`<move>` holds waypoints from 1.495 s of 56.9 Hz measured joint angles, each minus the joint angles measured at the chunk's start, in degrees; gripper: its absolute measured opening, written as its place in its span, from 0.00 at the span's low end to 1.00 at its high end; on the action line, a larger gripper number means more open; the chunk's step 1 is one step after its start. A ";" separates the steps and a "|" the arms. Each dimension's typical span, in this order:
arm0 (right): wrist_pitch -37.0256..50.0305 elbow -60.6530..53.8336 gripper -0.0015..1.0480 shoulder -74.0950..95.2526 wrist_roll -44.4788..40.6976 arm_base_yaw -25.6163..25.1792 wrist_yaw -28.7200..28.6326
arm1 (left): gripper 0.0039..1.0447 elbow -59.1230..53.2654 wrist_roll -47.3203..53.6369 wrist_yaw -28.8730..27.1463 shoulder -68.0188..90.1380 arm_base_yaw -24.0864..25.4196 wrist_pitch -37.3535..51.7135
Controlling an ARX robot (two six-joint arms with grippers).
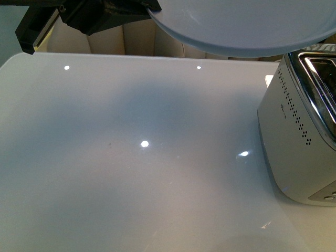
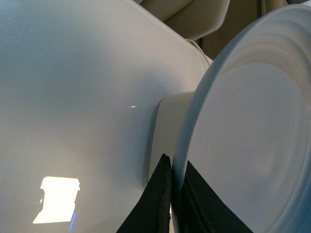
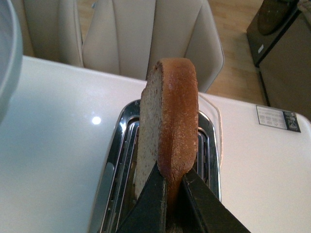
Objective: Left arm holds plate, right arm toasts bread
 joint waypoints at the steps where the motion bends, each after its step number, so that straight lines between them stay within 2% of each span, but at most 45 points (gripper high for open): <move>1: 0.11 0.00 0.03 0.35 -0.02 0.02 0.11 | 0.03 0.00 0.00 0.02 0.00 0.00 0.00; 23: 1.16 0.52 0.03 6.93 -0.52 0.33 1.90 | 0.03 0.00 0.00 0.00 0.00 0.00 0.00; 58: -11.04 5.09 0.03 7.28 1.60 0.85 4.02 | 0.03 0.00 0.00 0.00 0.00 0.00 -0.02; 85: -8.07 5.16 0.03 14.86 2.80 1.53 2.95 | 0.03 0.00 0.00 0.02 0.00 0.00 -0.02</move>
